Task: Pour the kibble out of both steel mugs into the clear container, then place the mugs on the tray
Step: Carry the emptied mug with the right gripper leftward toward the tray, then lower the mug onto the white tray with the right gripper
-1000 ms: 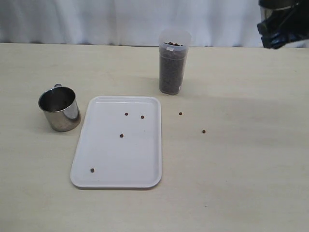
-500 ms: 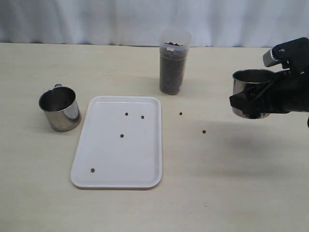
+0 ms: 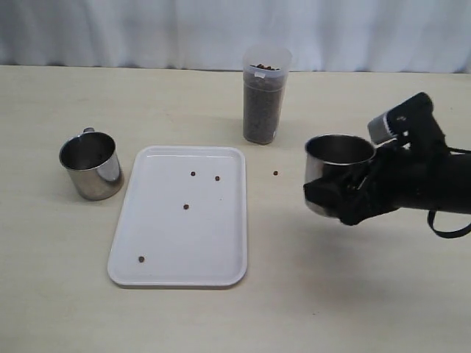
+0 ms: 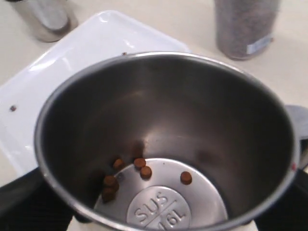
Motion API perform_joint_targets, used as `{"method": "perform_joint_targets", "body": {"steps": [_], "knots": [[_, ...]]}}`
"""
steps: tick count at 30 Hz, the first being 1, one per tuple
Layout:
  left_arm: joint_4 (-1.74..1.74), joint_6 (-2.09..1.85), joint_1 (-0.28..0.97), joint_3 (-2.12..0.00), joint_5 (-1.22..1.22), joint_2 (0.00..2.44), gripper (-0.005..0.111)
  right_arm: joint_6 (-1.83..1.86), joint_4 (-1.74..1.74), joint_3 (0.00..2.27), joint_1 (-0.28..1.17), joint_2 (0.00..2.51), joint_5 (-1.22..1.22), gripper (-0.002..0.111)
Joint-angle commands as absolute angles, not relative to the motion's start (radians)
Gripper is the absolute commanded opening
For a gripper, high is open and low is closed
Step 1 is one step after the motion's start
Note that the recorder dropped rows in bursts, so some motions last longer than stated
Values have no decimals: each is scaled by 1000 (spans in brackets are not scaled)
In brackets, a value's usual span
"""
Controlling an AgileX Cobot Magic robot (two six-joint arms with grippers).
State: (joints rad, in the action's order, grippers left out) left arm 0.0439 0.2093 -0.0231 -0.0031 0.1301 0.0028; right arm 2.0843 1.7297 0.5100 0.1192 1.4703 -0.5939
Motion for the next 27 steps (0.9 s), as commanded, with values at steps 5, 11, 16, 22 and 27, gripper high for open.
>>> {"method": "perform_joint_targets", "body": {"steps": [5, 11, 16, 22, 27], "knots": [[43, 210, -23, 0, 122, 0, 97, 2117, 1744, 610, 353, 1595, -539, 5], [43, 210, -23, 0, 122, 0, 97, 2117, 1744, 719, 427, 1698, -497, 5], [43, 210, -23, 0, 122, 0, 97, 2110, 1744, 823, 526, 1756, -230, 5], [43, 210, -23, 0, 122, 0, 97, 2012, 1744, 850, 526, 1758, -136, 5], [43, 210, -23, 0, 122, 0, 97, 1920, 1744, 854, 526, 1758, 125, 5]]}}
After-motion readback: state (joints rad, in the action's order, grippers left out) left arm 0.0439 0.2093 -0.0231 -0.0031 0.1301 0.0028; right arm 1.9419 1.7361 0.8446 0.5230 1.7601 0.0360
